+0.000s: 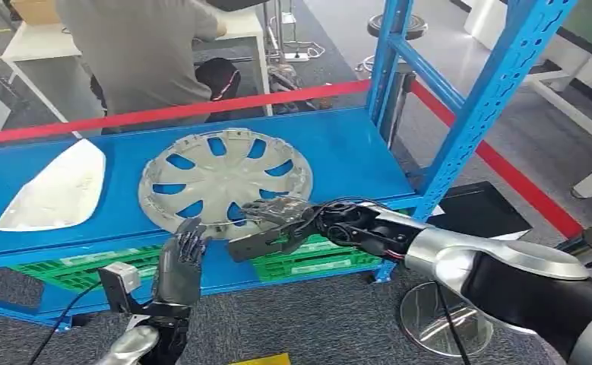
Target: Take the parts from the cabinet and place them on the table.
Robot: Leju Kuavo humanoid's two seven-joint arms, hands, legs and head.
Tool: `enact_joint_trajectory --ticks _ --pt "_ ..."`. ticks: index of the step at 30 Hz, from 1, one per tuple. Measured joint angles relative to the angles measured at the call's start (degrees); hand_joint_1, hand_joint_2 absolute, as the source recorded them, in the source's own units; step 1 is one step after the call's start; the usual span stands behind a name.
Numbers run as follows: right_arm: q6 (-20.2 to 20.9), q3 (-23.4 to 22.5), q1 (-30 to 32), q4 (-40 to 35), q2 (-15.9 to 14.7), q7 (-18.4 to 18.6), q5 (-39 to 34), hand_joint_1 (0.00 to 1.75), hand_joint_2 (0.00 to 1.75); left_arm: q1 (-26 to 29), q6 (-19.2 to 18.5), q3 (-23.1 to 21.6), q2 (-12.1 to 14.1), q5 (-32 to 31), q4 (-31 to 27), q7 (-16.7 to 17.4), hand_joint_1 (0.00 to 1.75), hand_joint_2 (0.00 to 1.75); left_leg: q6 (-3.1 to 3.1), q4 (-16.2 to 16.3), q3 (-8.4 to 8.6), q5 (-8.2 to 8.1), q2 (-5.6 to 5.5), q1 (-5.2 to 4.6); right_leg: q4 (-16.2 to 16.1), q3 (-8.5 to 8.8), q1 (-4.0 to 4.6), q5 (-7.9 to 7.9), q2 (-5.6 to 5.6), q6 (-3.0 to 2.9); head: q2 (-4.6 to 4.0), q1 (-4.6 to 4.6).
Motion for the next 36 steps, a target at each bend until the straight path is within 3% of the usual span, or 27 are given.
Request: enact_joint_trajectory --ticks 1,2,3,4,36 --pt "-0.5 0.0 0.0 0.5 0.1 -0.1 0.0 0.0 1.75 0.0 -0.1 0.0 0.0 0.1 0.0 0.0 0.0 0.0 -0.01 0.0 0.01 0.01 0.0 0.0 0.0 0.02 0.0 0.01 0.0 0.0 0.0 0.0" --pt "-0.8 0.0 0.0 0.9 0.3 -0.2 0.0 0.99 1.75 0.0 -0.1 0.0 0.0 0.1 0.0 0.0 0.0 0.0 -0.02 0.0 0.03 0.02 0.0 0.0 0.0 0.02 0.0 0.02 0.0 -0.01 0.0 0.0" --pt "-1.2 0.0 0.1 1.4 0.4 -0.3 0.2 1.62 1.75 0.0 -0.1 0.0 0.0 0.1 0.1 -0.1 0.0 0.0 -0.02 0.0 0.04 0.02 0.0 0.0 0.0 0.04 0.0 0.03 0.0 0.0 0.0 0.0" --pt "-1.5 0.0 0.1 1.7 0.5 -0.4 0.4 1.75 1.75 0.0 -0.2 0.0 0.0 0.2 0.1 -0.2 0.0 0.0 -0.03 0.0 0.04 0.03 0.0 0.0 0.0 0.04 0.0 0.03 0.0 0.01 0.0 0.0" --pt "-7.8 -1.0 0.1 5.9 2.3 0.3 4.1 1.75 1.75 0.0 -0.1 0.0 0.0 0.4 0.7 -0.7 0.0 0.0 0.0 0.0 -0.07 0.01 -0.04 -0.01 0.0 0.04 -0.01 -0.02 -0.03 0.06 0.02 0.04"
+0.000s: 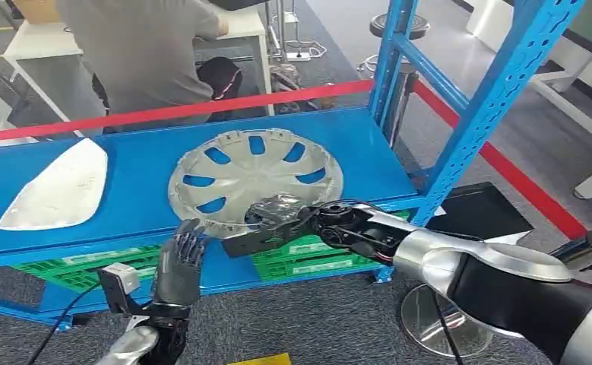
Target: Take the parts from the cabinet and place them on the table.
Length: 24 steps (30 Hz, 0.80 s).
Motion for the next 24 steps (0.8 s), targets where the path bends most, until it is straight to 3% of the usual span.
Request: enact_joint_trajectory --ticks 9,24 --pt "-2.6 -2.2 -0.1 -1.0 -0.1 2.5 1.7 1.75 1.75 0.3 0.3 0.0 0.1 -0.9 0.0 0.0 0.0 0.0 -0.01 0.0 -0.09 0.02 -0.01 0.0 0.0 -0.09 0.0 0.02 -0.06 0.0 -0.02 0.0" --pt "-5.6 -8.1 -1.4 -10.1 -3.4 5.9 2.0 1.75 1.75 1.4 0.5 0.4 0.5 -2.1 0.0 0.0 0.0 0.0 -0.01 0.0 -0.26 0.01 0.01 0.01 0.0 -0.32 0.01 0.05 0.01 0.01 -0.02 -0.04"
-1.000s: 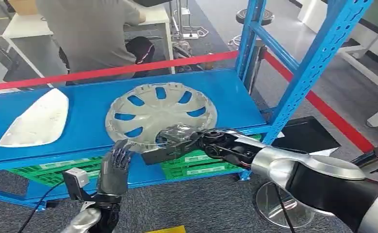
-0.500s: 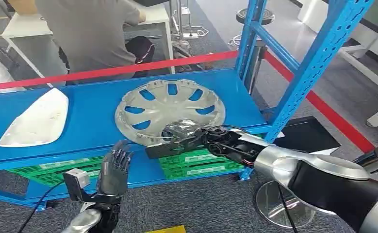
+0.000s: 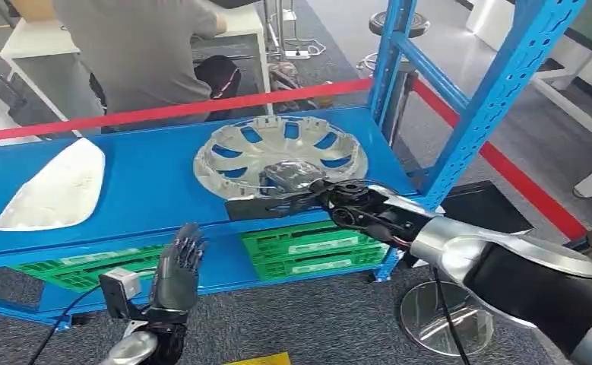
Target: Take the parts from the cabinet and place them on the table.
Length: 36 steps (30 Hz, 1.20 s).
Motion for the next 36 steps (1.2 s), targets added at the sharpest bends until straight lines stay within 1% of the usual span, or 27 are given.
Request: enact_joint_trajectory --ticks 8,13,19,25,30,36 --pt "-1.5 -3.5 0.0 -5.7 -2.3 1.6 -0.8 1.75 1.75 0.4 0.1 0.0 0.0 -0.6 -0.2 0.2 0.0 0.0 0.0 0.0 -0.04 0.0 0.0 0.0 0.0 -0.03 -0.01 0.0 0.0 0.0 0.0 0.02" --pt "-2.8 -5.7 0.0 -8.3 -3.5 1.8 -2.2 1.75 1.75 0.7 0.1 0.0 0.0 -0.8 -0.3 0.4 0.0 0.0 0.0 0.0 -0.05 0.0 0.0 0.0 0.0 -0.05 -0.01 0.01 0.0 0.0 0.0 0.04" --pt "-4.9 -9.6 0.0 -12.7 -5.4 1.8 -5.4 1.75 1.75 0.8 0.0 0.6 -0.1 -1.3 -0.3 0.6 0.0 0.0 0.0 0.0 -0.09 0.0 0.0 0.0 0.0 -0.08 0.0 0.0 0.0 0.0 0.0 0.04" --pt "-5.3 -12.3 0.0 -15.8 -6.7 1.8 -6.4 1.75 1.75 1.0 -0.3 1.3 -0.3 -1.8 -0.3 0.6 0.0 0.0 0.0 0.0 -0.12 0.0 0.01 0.0 0.0 -0.12 -0.01 0.0 0.01 0.0 0.0 0.04" --pt "-6.3 -13.9 0.0 -18.2 -7.8 2.3 -6.5 1.75 1.75 1.0 -0.7 1.5 -0.5 -2.0 -0.3 1.0 0.0 0.0 0.0 0.0 -0.15 0.0 0.01 0.0 0.0 -0.14 -0.01 0.0 0.01 0.0 0.0 0.04" --pt "-7.1 -16.9 -0.1 -21.3 -9.0 2.6 -7.9 1.75 1.75 1.0 -1.3 1.8 -0.6 -2.4 -0.3 1.0 0.0 0.0 0.0 0.0 -0.16 0.0 0.01 0.0 0.0 -0.14 -0.01 0.01 0.0 0.0 0.0 0.04"
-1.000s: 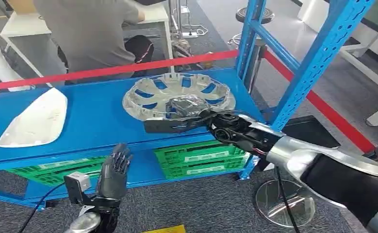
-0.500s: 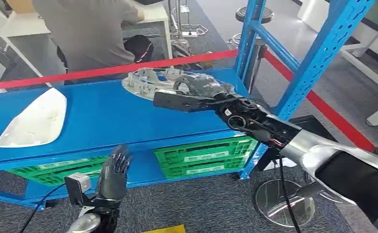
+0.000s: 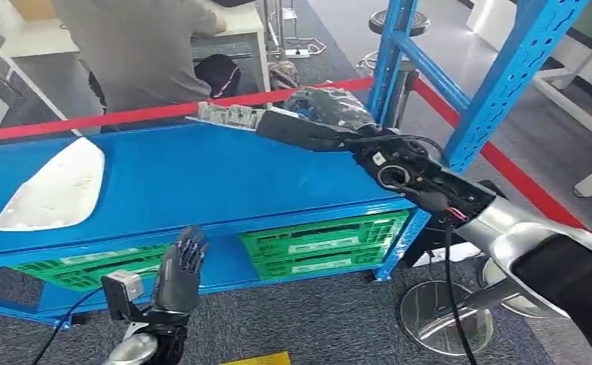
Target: Take the parts from the cabinet and place them on the table.
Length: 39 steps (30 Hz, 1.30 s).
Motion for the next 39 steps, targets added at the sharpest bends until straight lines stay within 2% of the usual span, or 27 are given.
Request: enact_joint_trajectory --ticks 18,24,33,34,39 --pt "-5.0 -4.8 0.0 -4.9 -2.4 -0.3 -2.0 1.75 1.75 0.0 0.1 0.6 0.0 -0.4 0.0 0.2 0.0 0.0 0.0 0.0 -0.07 0.0 0.0 0.0 0.0 -0.07 0.0 0.0 0.0 0.0 0.0 0.0" --pt "-5.4 -5.6 0.0 -6.1 -3.0 -0.2 -2.0 1.75 1.75 -0.1 0.4 0.6 0.0 -0.3 0.0 0.2 0.0 0.0 0.0 0.0 -0.09 0.0 -0.01 0.0 0.0 -0.09 0.0 0.0 0.0 0.0 0.0 0.0" --pt "-5.2 -5.8 -0.3 -7.3 -4.1 0.3 -2.7 1.75 1.75 -2.1 2.8 0.6 0.0 -0.4 -0.3 1.0 0.0 0.0 0.01 0.0 -0.11 0.01 0.0 0.0 0.0 -0.09 0.0 0.03 0.0 0.0 0.0 -0.04" --pt "-5.2 -5.8 -0.3 -7.3 -4.2 0.3 -2.8 1.75 1.75 -2.1 2.8 0.6 0.0 -0.1 -0.4 1.0 0.0 1.75 0.01 0.0 -0.1 0.01 0.0 0.0 0.0 -0.09 0.0 0.03 0.0 0.0 0.0 -0.02" --pt "-5.2 -5.8 -0.2 -7.3 -4.2 0.2 -2.8 1.75 1.75 -2.1 3.2 0.6 0.0 0.5 -0.5 0.2 0.0 1.75 0.01 0.0 -0.13 0.01 -0.01 0.0 0.0 -0.1 0.0 0.02 -0.01 0.0 0.0 -0.02"
